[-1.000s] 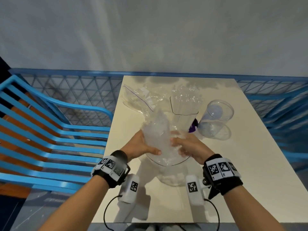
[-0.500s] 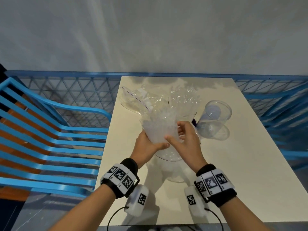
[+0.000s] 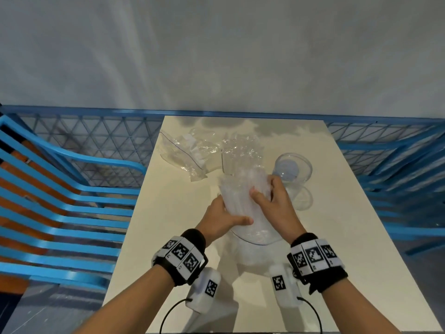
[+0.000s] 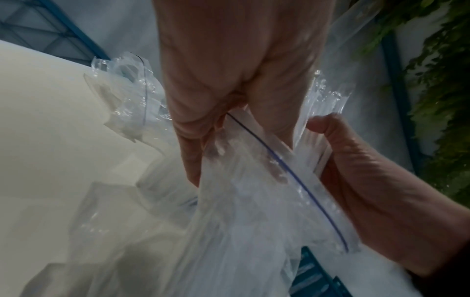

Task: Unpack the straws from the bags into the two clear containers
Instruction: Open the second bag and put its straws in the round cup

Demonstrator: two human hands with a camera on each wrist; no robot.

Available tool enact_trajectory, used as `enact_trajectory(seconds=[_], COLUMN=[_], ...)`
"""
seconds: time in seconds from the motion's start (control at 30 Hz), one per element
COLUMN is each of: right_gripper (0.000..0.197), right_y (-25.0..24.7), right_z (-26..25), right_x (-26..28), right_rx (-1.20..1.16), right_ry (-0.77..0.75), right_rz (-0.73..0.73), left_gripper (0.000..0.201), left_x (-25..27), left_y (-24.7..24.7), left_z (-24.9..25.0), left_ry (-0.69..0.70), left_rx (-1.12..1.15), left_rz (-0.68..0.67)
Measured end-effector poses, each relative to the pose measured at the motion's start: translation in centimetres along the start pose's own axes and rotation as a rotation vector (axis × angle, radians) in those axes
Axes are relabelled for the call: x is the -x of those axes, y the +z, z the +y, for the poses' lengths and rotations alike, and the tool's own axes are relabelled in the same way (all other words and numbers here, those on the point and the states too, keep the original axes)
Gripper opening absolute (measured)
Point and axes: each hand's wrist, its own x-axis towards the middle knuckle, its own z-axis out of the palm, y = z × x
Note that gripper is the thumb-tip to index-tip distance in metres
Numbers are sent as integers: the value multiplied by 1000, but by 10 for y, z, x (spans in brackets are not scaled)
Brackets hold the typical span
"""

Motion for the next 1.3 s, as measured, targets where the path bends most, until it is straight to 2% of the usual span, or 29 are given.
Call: enact_trajectory(seconds=[0.13,0.3,0.4,0.47,0.53,0.6,0.63,0.73,0.8,0.9,0.97,1.07,1.17,1.3], right_gripper=[23,12,19,26,29,29,27,20,19,4,9,8,12,9], right_y=[-39,-85,-102,-113,-121,-127,-128,-128,-130,-133,-137,-139,-137,-141], right_z=[-5,8,12,10,3,-4,-6,5,17,22,19,13,7,-8], right_x=[-5,-14,-22,-28,-32,-31,-29,-19,-15,-16,-20,-25,-25,-25], right_rx=[49,141,147,73,-126,-298,-313,-130,25,71,94,101,10,-300], right_ry=[-90,-85,-111,-110,-85,-60,-64,-87,-103,-112,-125,-93,-97,-53], right_rz=[-6,-63,-35,-6,-7,-53,-104,-291,-341,-324,-299,-301,-307,-216], left_gripper=[67,61,59,56,56,56,55,56,56,53,48,42,47,48], left_x=[-5,-7,-8,-7,-5,-3,-2,2,5,10,14,16,16,18], left_y=[38,78,87,93,98,103,106,113,117,122,124,125,124,120], left_z=[23,36,33,32,32,32,33,34,33,30,28,29,30,28], left_ry=[59,88,72,64,55,55,62,73,78,68,59,57,55,50], left_rx=[37,70,82,66,56,72,86,121,115,118,115,106,107,84], left_rz=[13,53,123,163,192,227,243,269,266,268,269,278,290,295])
